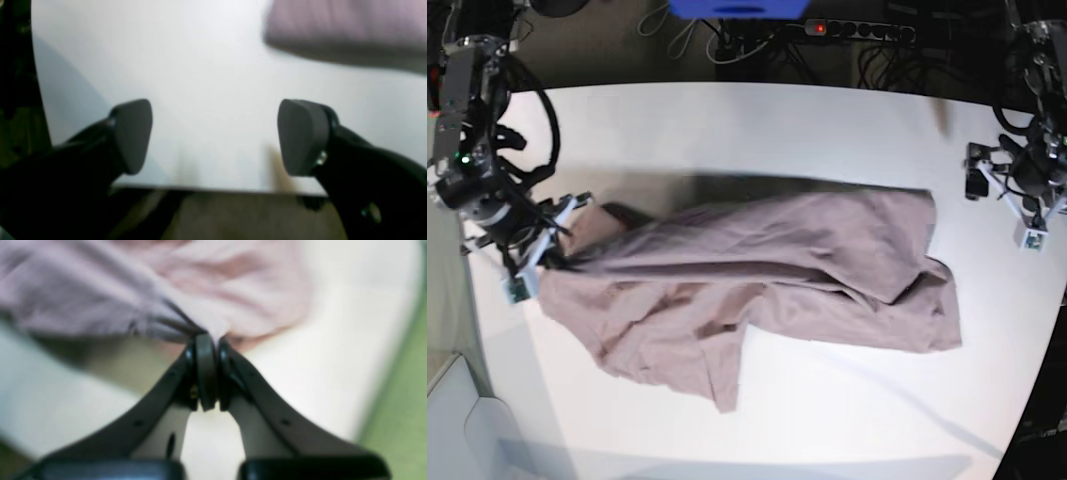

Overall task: Layout the t-shirt on the table in an organized manner, then fold the t-shirt properly
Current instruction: 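Move the left gripper over the shirt and pinch its opposite edge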

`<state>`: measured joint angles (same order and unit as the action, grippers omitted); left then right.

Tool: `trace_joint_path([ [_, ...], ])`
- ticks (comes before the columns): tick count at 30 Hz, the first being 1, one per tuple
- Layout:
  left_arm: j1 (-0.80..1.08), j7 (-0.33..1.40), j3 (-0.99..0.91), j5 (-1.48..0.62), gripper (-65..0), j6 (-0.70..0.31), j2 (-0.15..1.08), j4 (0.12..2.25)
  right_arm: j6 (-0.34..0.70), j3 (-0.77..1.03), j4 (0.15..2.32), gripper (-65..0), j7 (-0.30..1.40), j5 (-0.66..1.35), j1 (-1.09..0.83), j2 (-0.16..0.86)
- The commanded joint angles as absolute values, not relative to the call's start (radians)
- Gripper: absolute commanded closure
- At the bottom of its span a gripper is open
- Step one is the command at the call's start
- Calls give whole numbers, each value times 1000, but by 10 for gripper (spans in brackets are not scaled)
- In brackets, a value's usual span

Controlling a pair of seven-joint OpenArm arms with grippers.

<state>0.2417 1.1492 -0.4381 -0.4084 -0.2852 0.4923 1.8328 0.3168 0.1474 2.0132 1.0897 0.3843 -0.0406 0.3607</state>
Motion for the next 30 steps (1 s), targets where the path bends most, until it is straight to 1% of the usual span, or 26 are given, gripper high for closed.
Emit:
trace_joint_path([
  [1,262,1138,-447,-404,-577,-283,522,1850,320,189,2029,0,1070,392,-18,374],
  [6,292,1095,-440,-404,-580,-283,524,1848,320,308,2028,0,1070,392,33,367],
  [9,291,1093,-433,-404,-581,-283,521,1848,320,308,2014,0,1070,392,38,364],
  [14,269,1084,-348,-410,-581,-283,512,1854,320,308,1954,0,1069,386,38,328],
  [17,234,1053,-272,-403,-581,-283,463,1854,320,308,1917,0,1069,386,35,317],
  [23,162,1056,-131,-403,-581,-274,344,1857,320,308,1896,0,1069,386,31,323],
  [30,188,1055,-120,-401,-581,-272,200,1814,320,308,1896,0,1069,386,31,341],
])
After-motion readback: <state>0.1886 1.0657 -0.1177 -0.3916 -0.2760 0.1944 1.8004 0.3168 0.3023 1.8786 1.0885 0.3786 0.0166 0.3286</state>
